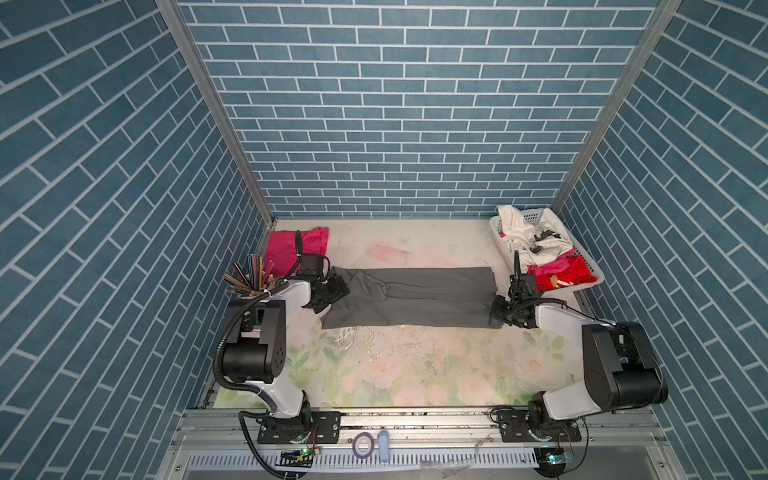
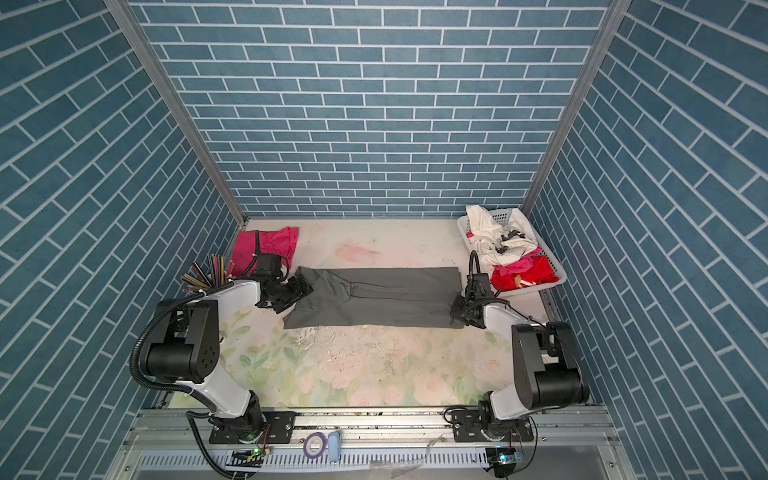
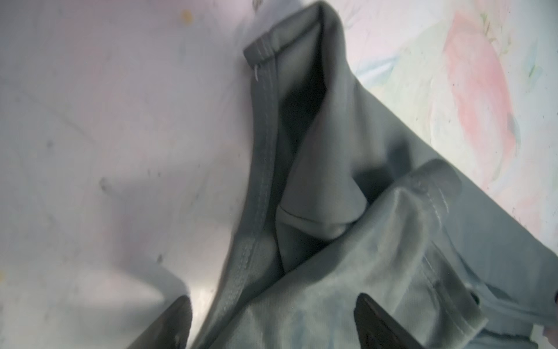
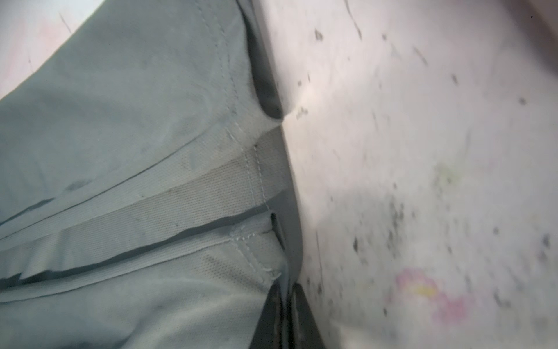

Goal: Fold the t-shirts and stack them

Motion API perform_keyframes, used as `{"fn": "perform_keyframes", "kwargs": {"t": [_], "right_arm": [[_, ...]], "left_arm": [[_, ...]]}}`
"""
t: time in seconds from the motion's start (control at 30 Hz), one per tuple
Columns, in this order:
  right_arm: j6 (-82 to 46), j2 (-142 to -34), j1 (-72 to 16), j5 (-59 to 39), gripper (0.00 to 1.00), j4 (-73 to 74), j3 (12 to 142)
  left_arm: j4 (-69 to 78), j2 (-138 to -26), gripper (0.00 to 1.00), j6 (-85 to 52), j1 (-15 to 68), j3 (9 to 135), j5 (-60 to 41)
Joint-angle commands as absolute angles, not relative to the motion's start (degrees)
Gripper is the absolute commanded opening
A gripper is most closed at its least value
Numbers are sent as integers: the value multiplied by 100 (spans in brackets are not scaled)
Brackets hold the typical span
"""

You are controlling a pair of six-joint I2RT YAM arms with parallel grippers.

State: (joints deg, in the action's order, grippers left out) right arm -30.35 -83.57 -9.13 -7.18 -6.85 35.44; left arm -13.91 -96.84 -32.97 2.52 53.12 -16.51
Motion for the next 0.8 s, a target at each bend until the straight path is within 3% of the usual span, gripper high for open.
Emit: {"fn": "perform_keyframes", "kwargs": {"t": [0.0,0.23,0.47,0.77], "right_arm": [[-3310,-8099,-1028,-741,10,-1123,3189],[-3656,-7699,-1555,-624,9,-1200,2711],[-3841,-7236,-1731,-519,9,-1394,2461],[-3784,-7228,-1731,-390,11,-1626,2607]], "left_arm": [[-1463,-9988,86,-3252,276,5500,-1438],[-1407,-10533,85,-3271,548,5990,-1053],[-1459,-11017,73,-3209,694,6478,-690],[-1318,-11470,17,-3178,815,6858,-794]]}}
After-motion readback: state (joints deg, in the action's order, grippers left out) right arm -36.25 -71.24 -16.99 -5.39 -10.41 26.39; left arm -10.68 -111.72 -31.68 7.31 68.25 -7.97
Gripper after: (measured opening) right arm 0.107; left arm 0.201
